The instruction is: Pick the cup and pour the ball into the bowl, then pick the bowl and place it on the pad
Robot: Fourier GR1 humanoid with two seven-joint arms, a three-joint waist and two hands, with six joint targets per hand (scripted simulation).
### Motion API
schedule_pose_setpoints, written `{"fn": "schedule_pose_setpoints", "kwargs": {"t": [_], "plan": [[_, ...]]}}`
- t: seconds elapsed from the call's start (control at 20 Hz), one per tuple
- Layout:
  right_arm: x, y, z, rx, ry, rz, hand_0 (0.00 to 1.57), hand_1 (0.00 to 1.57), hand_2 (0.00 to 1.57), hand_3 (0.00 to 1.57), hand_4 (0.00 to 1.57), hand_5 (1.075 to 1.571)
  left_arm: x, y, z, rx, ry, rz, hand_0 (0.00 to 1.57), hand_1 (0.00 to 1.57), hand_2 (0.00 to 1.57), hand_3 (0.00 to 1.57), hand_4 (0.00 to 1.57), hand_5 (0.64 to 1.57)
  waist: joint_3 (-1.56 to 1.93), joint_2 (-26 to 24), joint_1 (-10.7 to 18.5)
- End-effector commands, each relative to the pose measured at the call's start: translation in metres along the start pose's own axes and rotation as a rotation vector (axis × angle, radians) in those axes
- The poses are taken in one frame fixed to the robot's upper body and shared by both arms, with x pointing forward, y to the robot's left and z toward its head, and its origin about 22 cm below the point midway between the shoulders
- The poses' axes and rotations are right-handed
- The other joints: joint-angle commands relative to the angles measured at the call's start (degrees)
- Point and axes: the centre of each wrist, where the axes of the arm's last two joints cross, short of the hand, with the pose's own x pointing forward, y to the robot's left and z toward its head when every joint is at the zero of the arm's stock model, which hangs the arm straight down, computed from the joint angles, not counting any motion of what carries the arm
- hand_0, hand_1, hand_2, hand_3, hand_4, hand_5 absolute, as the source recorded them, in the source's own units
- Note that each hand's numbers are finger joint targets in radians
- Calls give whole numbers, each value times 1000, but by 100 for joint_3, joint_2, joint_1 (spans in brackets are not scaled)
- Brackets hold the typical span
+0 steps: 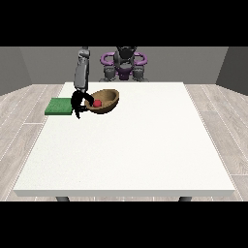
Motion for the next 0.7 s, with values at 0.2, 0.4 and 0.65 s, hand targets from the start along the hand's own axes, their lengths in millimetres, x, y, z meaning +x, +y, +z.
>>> {"fn": "schedule_pose_setpoints", "kwargs": {"t": [0.2, 0.4, 0.65], "plan": [[52, -49, -37, -85, 225, 291, 1571, 1571, 1571, 1068, 1024, 1554, -30, 38, 18, 65, 91, 6, 0, 0, 0, 0, 1194, 1528, 127, -307, -499], [100, -46, -63, -27, 267, 344, 1571, 1571, 1571, 973, 1056, 1556, -44, 64, 37, 137, 140, -20, 0, 0, 0, 0, 1199, 1538, 147, -550, -828], [144, -49, -82, -18, 269, 401, 1571, 1571, 1571, 679, 1085, 1568, -64, 62, 46, 134, 177, -12, 0, 0, 0, 0, 1203, 1541, 159, -732, -990]]}}
